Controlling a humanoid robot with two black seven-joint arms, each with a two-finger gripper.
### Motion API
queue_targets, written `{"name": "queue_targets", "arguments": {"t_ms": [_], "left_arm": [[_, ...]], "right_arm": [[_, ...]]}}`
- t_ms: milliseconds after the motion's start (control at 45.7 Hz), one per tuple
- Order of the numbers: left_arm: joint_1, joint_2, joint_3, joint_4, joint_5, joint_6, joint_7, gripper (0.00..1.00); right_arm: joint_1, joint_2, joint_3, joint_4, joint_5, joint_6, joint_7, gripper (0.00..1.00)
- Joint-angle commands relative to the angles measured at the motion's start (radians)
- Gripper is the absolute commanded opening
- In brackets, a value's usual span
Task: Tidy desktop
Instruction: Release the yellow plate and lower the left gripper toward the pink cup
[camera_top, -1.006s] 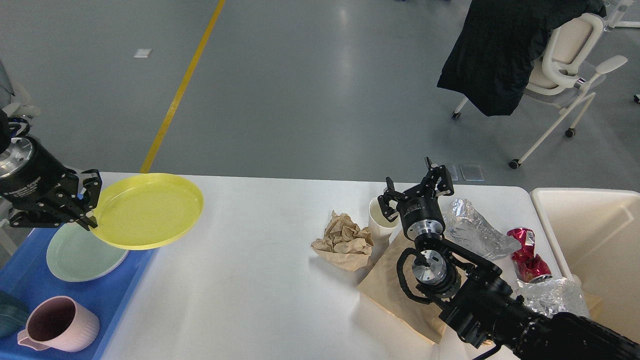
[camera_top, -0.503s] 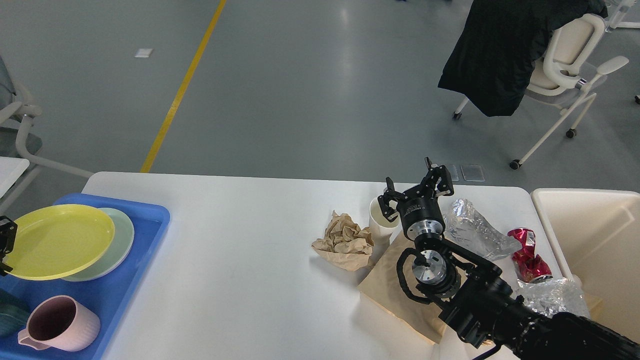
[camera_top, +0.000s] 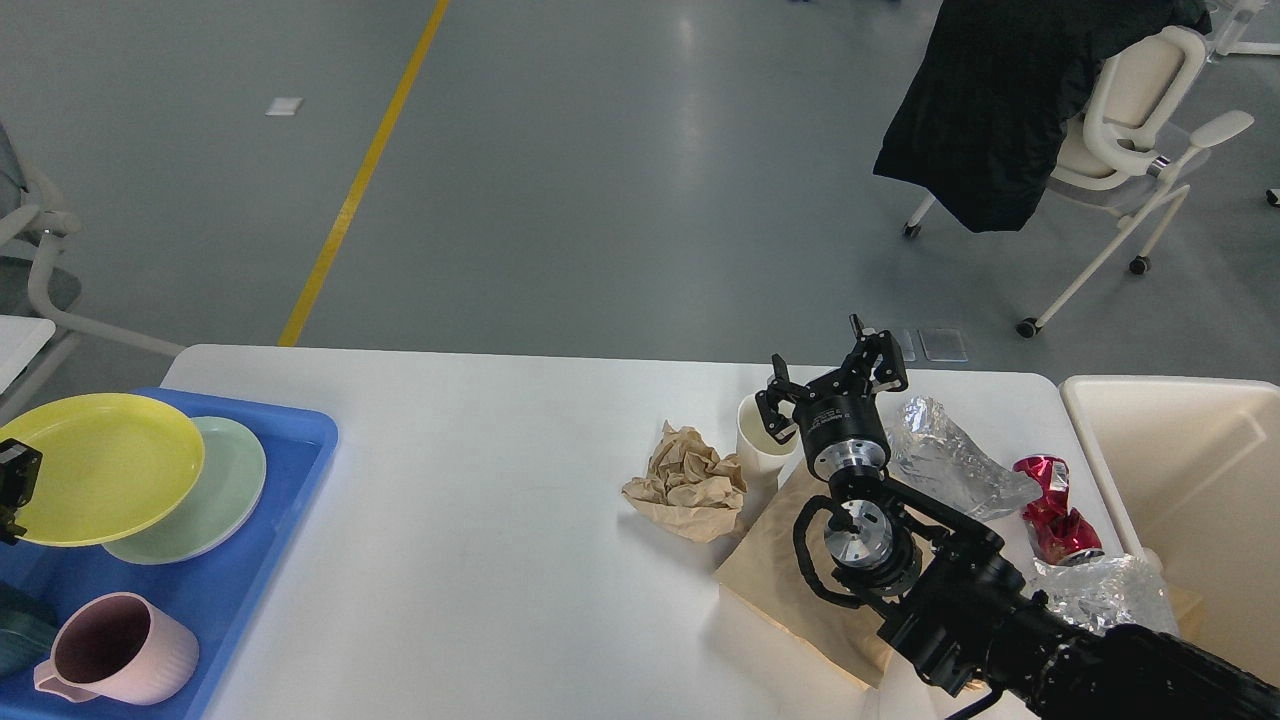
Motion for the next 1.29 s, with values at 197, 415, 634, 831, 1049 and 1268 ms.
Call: {"name": "queue_targets", "arguments": {"t_ms": [197,415,634,831,1049,1268], "left_arm": [[0.092,-0.045,-0.081,-0.088,-0.007,0.357,-0.047,0.00],[0.189,-0.111,-0.185,-0.085,-0.033,0.551,-0.053,0.00],[0.244,-0.153,-0.254,-0.070,-0.033,0.616,-0.054,0.00],[0.249,-0.166,-0.254,-0.053,-0.034,0.618,-0.059,0.02],[0.298,-0.208,-0.256,0.013,-0.033,0.618,-0.059,0.13],[0.326,-0.242,-0.256,0.051,-0.031,0.618,-0.057,0.33]], "right_arm": [[0.000,0.000,0.000,0.000,0.000,0.000,0.000,1.00],[0.000,0.000,0.000,0.002,0.000,0.000,0.000,1.00],[0.000,0.000,0.000,0.002,0.000,0.000,0.000,1.00],[0.000,-0.002,0.000,0.002,0.000,0.000,0.000,1.00],[0.000,0.000,0.000,0.000,0.000,0.000,0.000,1.00],[0.000,0.000,0.000,0.002,0.000,0.000,0.000,1.00]]}}
